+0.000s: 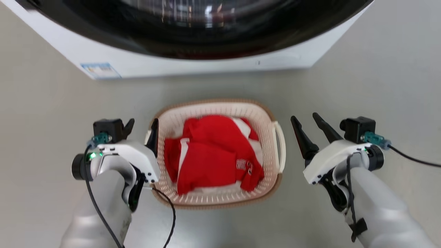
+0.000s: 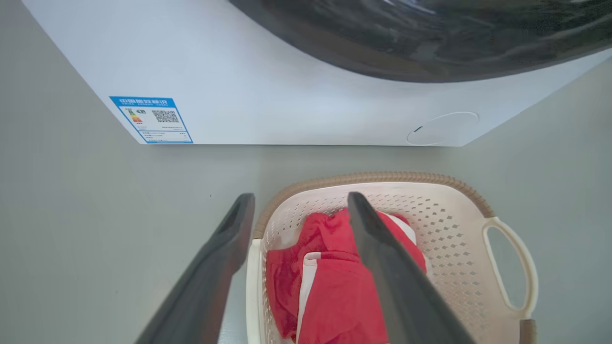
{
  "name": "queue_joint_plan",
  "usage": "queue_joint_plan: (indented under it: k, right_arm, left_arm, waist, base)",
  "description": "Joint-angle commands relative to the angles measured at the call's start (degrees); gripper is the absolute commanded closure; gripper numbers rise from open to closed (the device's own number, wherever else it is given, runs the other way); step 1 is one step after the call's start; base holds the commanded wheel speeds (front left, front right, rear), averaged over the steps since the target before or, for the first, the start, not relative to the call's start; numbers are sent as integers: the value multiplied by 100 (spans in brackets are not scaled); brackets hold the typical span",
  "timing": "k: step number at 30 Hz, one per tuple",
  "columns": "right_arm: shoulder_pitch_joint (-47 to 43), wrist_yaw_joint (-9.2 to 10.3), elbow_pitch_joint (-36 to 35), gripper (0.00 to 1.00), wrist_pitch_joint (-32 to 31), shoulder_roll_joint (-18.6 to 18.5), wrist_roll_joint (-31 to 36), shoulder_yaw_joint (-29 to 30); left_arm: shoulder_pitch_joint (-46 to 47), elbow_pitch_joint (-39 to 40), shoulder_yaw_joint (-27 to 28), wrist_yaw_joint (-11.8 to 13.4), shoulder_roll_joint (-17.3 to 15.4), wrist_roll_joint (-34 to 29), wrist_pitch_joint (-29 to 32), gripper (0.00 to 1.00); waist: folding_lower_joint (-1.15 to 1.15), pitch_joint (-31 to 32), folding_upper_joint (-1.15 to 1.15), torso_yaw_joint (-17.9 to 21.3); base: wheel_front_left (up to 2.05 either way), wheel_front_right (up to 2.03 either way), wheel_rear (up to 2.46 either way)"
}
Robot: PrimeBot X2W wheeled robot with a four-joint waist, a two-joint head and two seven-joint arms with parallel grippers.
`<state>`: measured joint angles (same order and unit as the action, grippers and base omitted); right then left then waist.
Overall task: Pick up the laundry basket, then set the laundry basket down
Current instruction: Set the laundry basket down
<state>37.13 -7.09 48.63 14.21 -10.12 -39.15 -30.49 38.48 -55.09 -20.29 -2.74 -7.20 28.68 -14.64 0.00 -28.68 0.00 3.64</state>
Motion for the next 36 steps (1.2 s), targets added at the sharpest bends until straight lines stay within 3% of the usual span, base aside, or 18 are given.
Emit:
queue_joint_plan:
  k: [1,13,24,36]
  right_arm:
    - [-324,-40,-259,0,79,33,195,68]
    - [-1427,-40,-1679,0,79,174,1185,1309]
    - [-2093,-40,-2599,0,79,254,1834,1944]
    - [-2557,-40,-3138,0,79,344,2327,2393]
  left_arm:
    - [-209,225,254,-49,-122,-123,-36,0]
    - [-1220,1419,965,-249,-50,-855,-36,0]
    - [-1948,2511,1374,-342,47,-1249,-36,0]
    - [-2761,3680,1825,-283,273,-1536,-36,0]
  waist:
    - [0,515,0,17]
    - [0,1625,0,29]
    - [0,2207,0,-47]
    - [0,2606,0,-52]
  base:
    - [0,0,0]
    - [0,0,0]
    - [0,0,0]
    - [0,0,0]
